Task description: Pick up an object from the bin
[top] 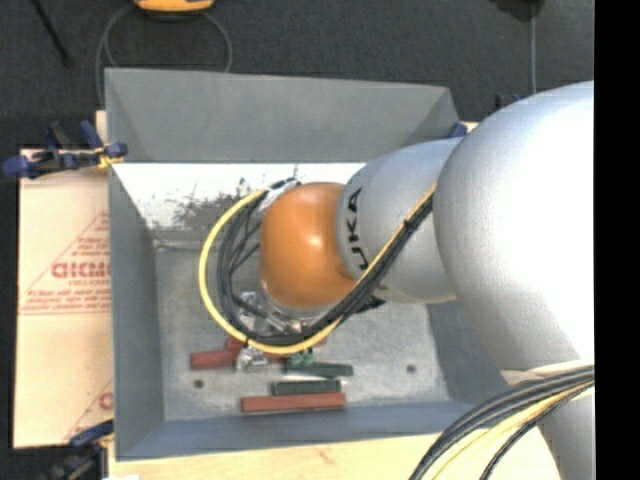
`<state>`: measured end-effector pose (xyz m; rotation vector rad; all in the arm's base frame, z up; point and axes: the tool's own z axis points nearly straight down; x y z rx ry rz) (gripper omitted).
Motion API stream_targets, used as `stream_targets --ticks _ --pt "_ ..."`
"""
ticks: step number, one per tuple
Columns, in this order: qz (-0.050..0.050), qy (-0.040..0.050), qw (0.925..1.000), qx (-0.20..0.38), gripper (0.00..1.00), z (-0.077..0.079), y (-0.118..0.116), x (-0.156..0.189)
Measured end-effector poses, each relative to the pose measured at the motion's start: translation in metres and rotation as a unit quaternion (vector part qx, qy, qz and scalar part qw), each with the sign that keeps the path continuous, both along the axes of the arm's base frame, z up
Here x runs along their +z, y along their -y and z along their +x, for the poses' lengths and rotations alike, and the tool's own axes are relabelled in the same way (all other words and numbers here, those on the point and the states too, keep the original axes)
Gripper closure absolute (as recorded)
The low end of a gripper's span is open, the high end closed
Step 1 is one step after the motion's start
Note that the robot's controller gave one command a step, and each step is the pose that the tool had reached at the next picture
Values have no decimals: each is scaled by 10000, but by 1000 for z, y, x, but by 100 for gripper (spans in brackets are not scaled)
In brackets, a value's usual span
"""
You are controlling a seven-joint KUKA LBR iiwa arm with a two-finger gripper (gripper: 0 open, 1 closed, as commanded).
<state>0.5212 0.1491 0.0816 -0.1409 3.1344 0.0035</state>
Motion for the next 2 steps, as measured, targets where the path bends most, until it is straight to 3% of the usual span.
stream_targets --ticks 1,2 --pt "1 0 10000 -3 100 0 0 0" --pt "-8 8 10000 -67 100 17 -4 154"
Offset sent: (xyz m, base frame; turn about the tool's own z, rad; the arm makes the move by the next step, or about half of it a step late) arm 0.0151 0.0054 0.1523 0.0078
